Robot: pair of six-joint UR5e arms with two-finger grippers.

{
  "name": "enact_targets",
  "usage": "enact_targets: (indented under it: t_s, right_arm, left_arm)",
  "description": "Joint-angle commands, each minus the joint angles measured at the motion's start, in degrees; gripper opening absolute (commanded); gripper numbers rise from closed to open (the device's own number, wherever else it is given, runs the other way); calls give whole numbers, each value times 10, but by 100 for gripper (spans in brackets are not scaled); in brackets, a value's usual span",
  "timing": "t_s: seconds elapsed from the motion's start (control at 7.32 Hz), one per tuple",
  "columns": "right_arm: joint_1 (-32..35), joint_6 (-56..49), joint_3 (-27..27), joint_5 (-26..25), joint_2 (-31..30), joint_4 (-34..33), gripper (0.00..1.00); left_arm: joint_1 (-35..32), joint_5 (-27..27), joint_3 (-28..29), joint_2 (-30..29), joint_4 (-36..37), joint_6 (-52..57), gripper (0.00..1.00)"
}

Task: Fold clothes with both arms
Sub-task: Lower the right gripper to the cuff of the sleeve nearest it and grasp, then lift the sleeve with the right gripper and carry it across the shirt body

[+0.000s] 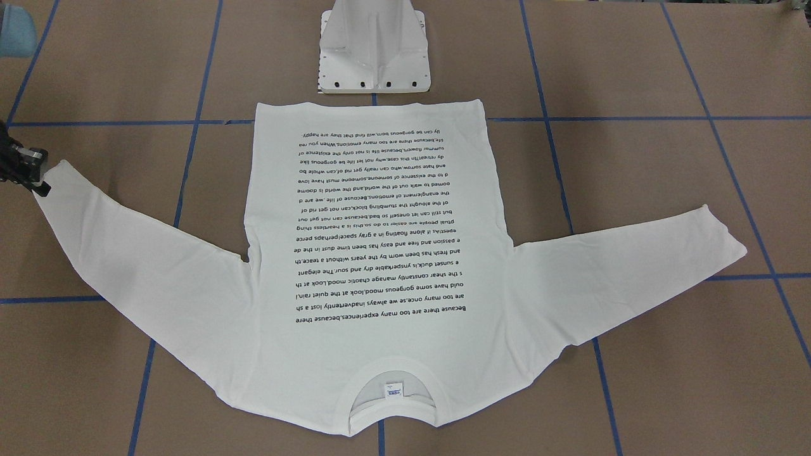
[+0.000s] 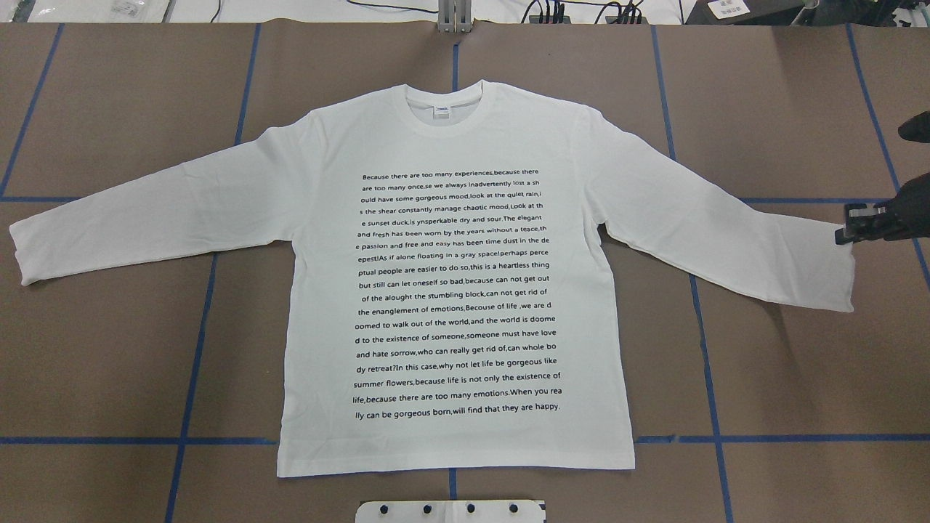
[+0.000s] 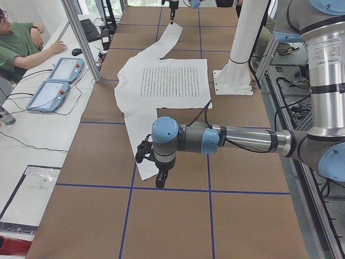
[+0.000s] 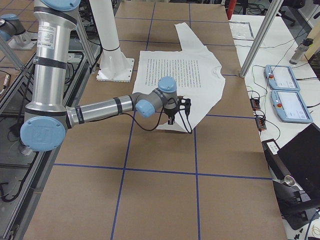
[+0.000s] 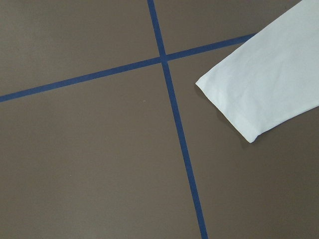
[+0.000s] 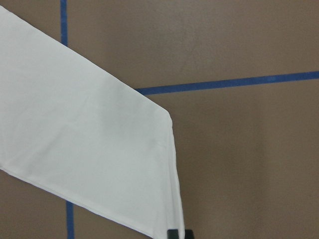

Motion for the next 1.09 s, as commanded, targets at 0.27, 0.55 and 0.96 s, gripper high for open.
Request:
enact_targets:
  t_s: [0.27,0.55,0.96]
  right_arm:
    - [-10,1,14,-57,373,-444,0]
    - [-29,10,-69,-59,478,-444,0]
    - [-121,105,-287,-122,688,-429,0]
  left_arm:
    - [0,0,2,-1,0,0,100]
    - [0,-1,5,0,0,-1,100]
    - [0,1,6,1,0,0,100]
